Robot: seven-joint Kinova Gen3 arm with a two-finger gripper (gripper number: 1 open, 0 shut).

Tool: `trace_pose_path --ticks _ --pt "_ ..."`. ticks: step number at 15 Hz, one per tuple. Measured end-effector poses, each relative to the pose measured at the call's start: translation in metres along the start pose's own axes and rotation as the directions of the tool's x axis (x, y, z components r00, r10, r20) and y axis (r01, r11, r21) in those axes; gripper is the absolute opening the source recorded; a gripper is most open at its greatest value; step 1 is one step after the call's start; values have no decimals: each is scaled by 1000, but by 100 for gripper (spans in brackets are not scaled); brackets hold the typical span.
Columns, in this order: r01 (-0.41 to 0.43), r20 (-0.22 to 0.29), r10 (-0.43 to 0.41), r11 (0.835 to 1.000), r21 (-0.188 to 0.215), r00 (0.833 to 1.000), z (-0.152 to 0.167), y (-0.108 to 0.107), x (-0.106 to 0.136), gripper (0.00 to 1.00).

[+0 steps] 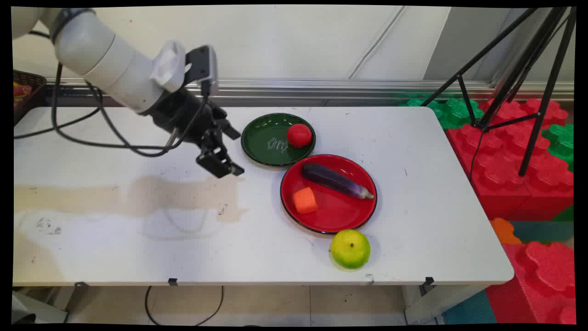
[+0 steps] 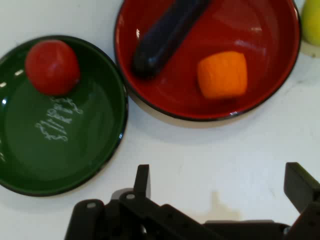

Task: Pick up the eggplant from the red plate

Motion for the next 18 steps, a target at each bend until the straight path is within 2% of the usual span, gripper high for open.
trace_pose_path --ticks 4,8,12,18 --pt "16 13 -16 999 35 1000 -3 -4 30 100" --pt "14 50 -18 997 75 999 1 -6 71 100" --pt "4 96 -13 995 102 995 14 -7 106 100" --pt "-3 163 -18 992 127 986 40 -8 144 100"
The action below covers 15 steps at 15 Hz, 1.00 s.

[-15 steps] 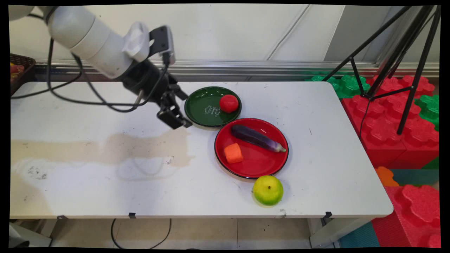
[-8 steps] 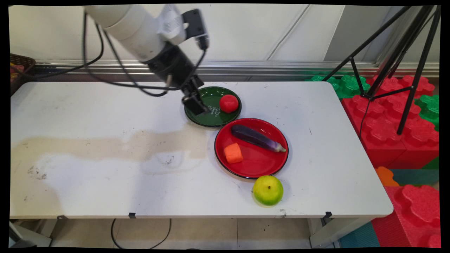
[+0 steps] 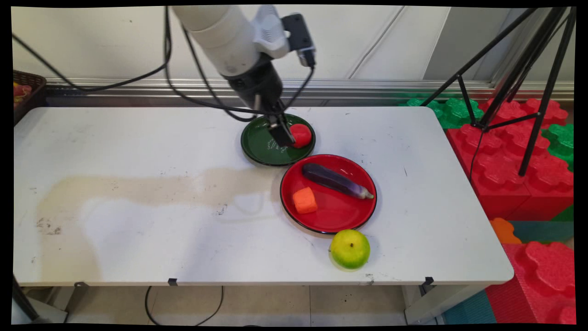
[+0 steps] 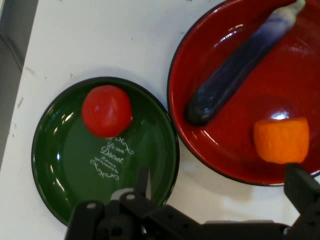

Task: Pick up the eggplant from the red plate

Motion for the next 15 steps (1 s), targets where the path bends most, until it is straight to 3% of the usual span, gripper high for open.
trace_pose_path --ticks 8,15 --pt "-62 79 62 998 -5 995 46 4 46 100" --pt "-150 147 161 985 -82 976 114 13 78 100"
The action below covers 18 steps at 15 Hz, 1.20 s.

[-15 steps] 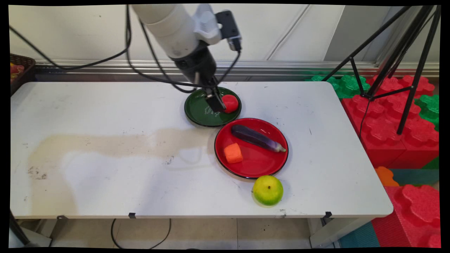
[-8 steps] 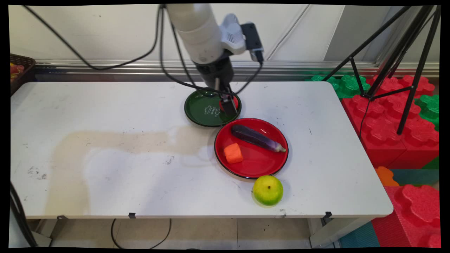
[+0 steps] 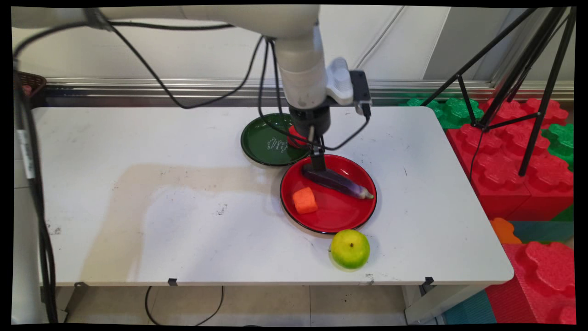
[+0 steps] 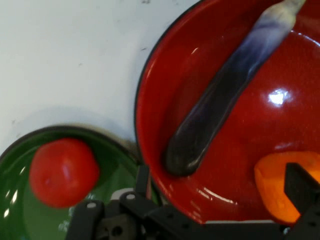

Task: Pick up the eggplant from the red plate

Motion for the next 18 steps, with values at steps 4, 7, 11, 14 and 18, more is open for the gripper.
trace_pose_path --ticks 4,7,11,14,18 --pt "-49 20 50 998 -30 999 29 0 15 100" --pt "-79 22 80 996 -41 997 47 -1 23 100" --pt "-112 22 114 992 -60 993 70 -2 32 100" --pt "-135 20 136 988 -76 990 89 -3 38 100" --pt "-159 18 161 983 -88 987 108 -5 42 100"
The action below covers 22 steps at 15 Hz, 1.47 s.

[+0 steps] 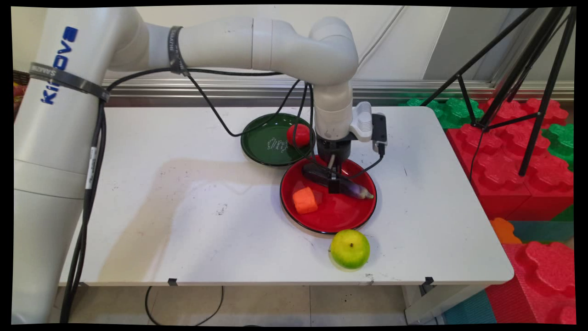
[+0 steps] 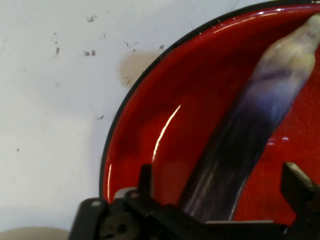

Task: Pick up the eggplant from the red plate, then place the picked object on the green plate

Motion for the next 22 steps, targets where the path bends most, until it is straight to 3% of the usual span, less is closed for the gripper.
trace_pose_path --ticks 1,2,12,22 --pt "-4 0 4 1000 -1 1000 3 0 1 100" --pt "-9 -2 9 1000 -1 1000 6 -1 2 0" --pt "-40 -2 40 998 39 999 0 0 -1 0" --pt "-70 -15 72 989 131 997 -93 8 -32 0"
